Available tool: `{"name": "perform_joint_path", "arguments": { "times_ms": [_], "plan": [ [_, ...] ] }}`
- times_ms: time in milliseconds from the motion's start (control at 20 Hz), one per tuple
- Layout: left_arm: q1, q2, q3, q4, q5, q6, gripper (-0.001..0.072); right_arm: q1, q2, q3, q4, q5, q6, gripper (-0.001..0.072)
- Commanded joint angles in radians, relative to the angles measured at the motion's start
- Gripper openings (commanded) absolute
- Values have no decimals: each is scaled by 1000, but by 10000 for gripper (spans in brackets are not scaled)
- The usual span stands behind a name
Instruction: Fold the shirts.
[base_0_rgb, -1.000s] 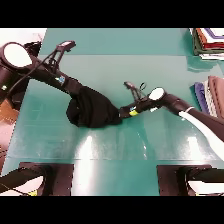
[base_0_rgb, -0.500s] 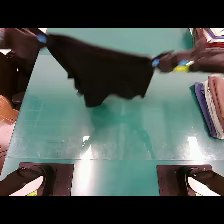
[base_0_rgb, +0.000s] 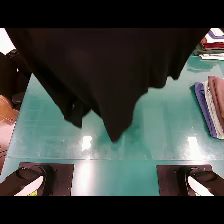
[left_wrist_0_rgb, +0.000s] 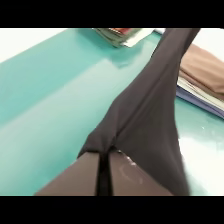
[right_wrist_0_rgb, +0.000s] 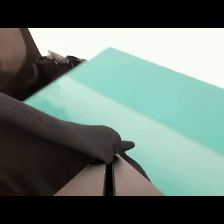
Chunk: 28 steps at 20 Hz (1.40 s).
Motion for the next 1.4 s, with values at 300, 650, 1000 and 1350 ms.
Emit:
{"name": "perform_joint_path", "arguments": {
  "times_ms": [300, 650, 1000, 1350],
  "plan": [
    [0, 4, -798, 19, 85, 2, 31, 77, -269, -399, -51, 158, 84, 9],
    [0, 4, -1400, 16, 520, 26, 34, 151, -384, -564, -42, 17, 85, 9],
    [2, 8, -1139, 194, 320, 6, 519, 161, -382, -489, -44, 39, 85, 9],
    [199, -92, -990, 305, 322, -72, 518, 161, -382, -404, -46, 50, 85, 9]
  ]
}}
